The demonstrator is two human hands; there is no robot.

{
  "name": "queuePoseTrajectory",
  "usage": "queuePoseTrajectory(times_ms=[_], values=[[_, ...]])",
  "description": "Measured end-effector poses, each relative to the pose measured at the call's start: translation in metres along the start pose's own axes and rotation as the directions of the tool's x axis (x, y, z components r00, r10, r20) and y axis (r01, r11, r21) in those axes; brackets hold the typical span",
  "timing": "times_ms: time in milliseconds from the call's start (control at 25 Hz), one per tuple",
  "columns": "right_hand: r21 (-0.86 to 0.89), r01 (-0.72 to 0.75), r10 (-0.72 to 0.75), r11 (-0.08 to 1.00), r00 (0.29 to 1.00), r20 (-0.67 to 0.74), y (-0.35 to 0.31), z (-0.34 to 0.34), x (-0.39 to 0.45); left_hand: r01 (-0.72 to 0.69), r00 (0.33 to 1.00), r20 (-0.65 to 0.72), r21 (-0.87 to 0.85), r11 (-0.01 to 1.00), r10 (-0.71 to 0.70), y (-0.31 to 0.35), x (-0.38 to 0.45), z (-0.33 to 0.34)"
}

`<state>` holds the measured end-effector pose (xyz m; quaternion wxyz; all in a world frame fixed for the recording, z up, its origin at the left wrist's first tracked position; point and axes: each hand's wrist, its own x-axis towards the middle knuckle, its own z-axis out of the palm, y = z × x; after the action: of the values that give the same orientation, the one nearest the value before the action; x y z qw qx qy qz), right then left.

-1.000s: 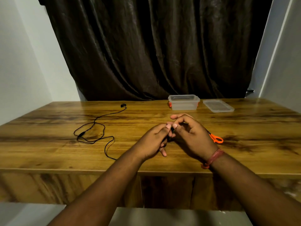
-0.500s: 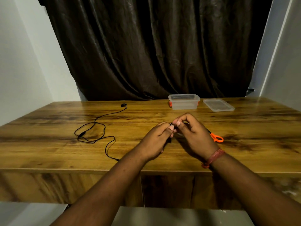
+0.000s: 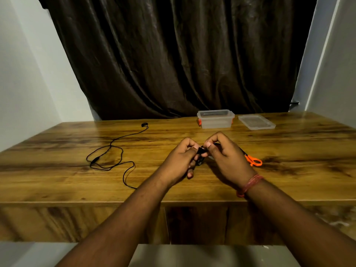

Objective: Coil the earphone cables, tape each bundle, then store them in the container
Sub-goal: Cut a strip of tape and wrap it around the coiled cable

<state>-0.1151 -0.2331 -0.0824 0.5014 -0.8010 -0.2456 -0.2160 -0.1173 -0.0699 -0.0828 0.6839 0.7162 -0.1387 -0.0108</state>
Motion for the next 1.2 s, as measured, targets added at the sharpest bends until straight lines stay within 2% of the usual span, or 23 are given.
queuePoseTrajectory(times_ms=[160,280,400,600,760,960,1200], values=[[0.052,0.022,-0.021,0.998,1.000,-0.015,-0.0032,-0.0011,-0.0010,0.041,0.999,0.001,-0.108,0.993,-0.041,0.0034,-0.0009,-0.0014],[0.131,0.064,-0.065,0.989,0.998,0.004,-0.0014,0.0001,-0.0014,0.031,1.000,0.002,-0.122,0.992,-0.031,0.0031,-0.0005,-0.0022],[0.107,0.076,-0.081,0.991,0.996,0.037,0.0011,0.0024,-0.0012,0.012,1.000,0.012,-0.111,0.994,-0.010,0.0025,-0.0004,-0.0030],[-0.040,0.066,-0.067,0.997,0.997,-0.026,0.0026,0.0020,0.0003,-0.001,1.000,0.029,-0.096,0.995,0.004,0.0003,0.0000,-0.0033],[-0.122,0.053,-0.057,0.991,0.998,-0.024,0.0059,0.0022,0.0028,-0.031,0.999,0.028,-0.057,0.998,0.033,-0.0043,0.0028,-0.0027],[-0.268,0.091,-0.123,0.959,0.987,-0.107,0.0051,-0.0007,0.0037,-0.028,1.000,0.008,-0.039,0.999,0.028,-0.0020,-0.0004,-0.0017],[-0.462,0.183,-0.196,0.868,0.980,0.020,0.0002,0.0032,0.0011,-0.030,1.000,0.004,-0.054,0.998,0.031,-0.0047,0.0020,-0.0010]])
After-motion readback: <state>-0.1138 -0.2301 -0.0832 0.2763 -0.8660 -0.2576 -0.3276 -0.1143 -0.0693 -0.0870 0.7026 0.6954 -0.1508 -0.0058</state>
